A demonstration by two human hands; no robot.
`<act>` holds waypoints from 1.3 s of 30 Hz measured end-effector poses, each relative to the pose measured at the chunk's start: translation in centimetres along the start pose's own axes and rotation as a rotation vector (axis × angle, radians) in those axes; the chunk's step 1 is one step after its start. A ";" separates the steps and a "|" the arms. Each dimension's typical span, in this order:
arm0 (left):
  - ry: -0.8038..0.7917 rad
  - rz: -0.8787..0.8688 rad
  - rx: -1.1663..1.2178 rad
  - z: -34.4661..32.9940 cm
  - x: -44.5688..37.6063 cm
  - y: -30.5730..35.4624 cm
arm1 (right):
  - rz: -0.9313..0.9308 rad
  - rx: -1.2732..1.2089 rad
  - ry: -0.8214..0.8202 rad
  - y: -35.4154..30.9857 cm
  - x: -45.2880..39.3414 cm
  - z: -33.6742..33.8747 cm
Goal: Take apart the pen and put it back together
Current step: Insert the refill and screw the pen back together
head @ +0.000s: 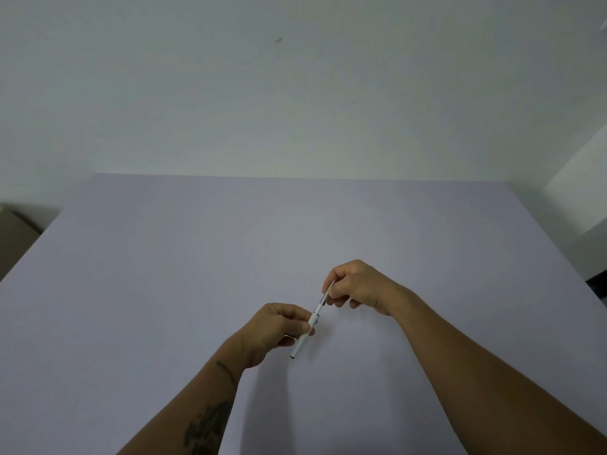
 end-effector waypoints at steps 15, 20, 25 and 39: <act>0.112 -0.076 -0.078 1.3 -1.4 1.7 | 0.010 -0.034 0.065 1.0 0.1 -0.4; 0.087 -0.086 -0.114 1.0 -1.6 2.2 | -0.039 0.049 0.074 1.3 0.3 -0.4; 0.093 -0.090 -0.133 0.9 -1.7 2.6 | 0.001 -0.052 0.090 1.1 0.6 0.6; 0.122 -0.098 -0.217 1.5 -0.8 2.8 | 0.016 0.106 0.219 1.9 0.3 -0.8</act>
Point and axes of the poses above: each hand's wrist, its own x-axis away from the middle knuckle, its own z-axis out of the back of the hand, y = z × x, the point moved 8 cm from there along -x, towards the middle knuckle, and after that the axes turned 4 degrees about -y, right-handed, at the moved point
